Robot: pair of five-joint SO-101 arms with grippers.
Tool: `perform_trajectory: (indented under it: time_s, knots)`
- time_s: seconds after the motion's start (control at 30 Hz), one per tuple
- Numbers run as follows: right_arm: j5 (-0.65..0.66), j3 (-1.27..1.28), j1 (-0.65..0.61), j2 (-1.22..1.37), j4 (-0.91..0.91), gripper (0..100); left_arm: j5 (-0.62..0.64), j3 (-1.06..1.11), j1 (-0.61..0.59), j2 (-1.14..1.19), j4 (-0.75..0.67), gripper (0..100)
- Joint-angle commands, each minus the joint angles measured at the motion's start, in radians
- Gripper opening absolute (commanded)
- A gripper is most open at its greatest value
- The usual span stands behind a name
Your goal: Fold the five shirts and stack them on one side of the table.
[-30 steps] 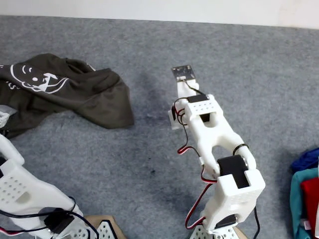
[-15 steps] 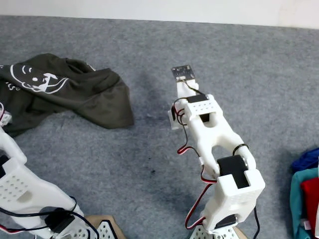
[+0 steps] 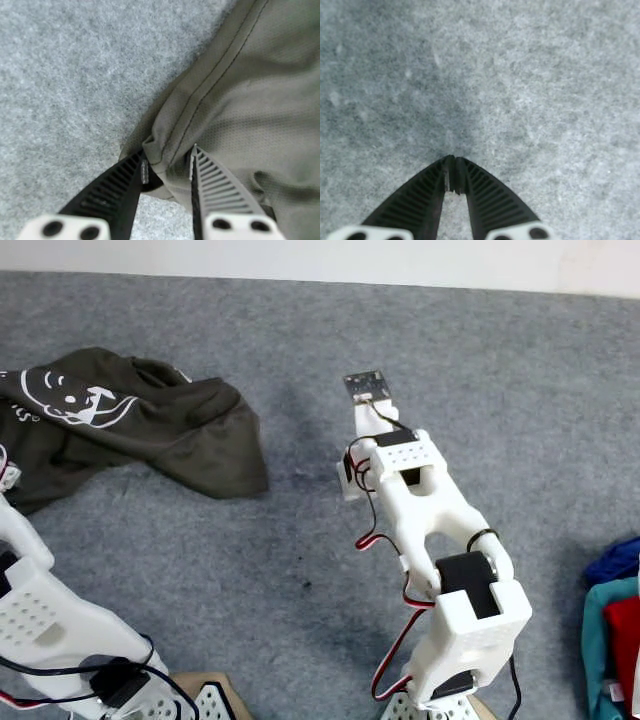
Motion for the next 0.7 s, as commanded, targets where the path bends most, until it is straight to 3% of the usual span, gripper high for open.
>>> perform_trajectory:
  time_s: [0.0,0.1,0.47,0.67]
  knots:
    - [0.014,-0.016,-0.01,-0.002,-0.013,1.3,-0.002,-0.004,0.015,-0.059,-0.015,12]
    - [0.014,-0.016,-0.01,-0.002,-0.013,1.3,-0.006,-0.005,0.018,-0.059,-0.02,0]
    - [0.012,-0.018,-0.01,-0.002,-0.013,1.3,-0.005,-0.005,0.051,-0.07,-0.031,1]
    - [-0.048,-0.019,-0.047,-0.004,-0.015,1.3,-0.006,-0.059,0.143,-0.128,0.204,1]
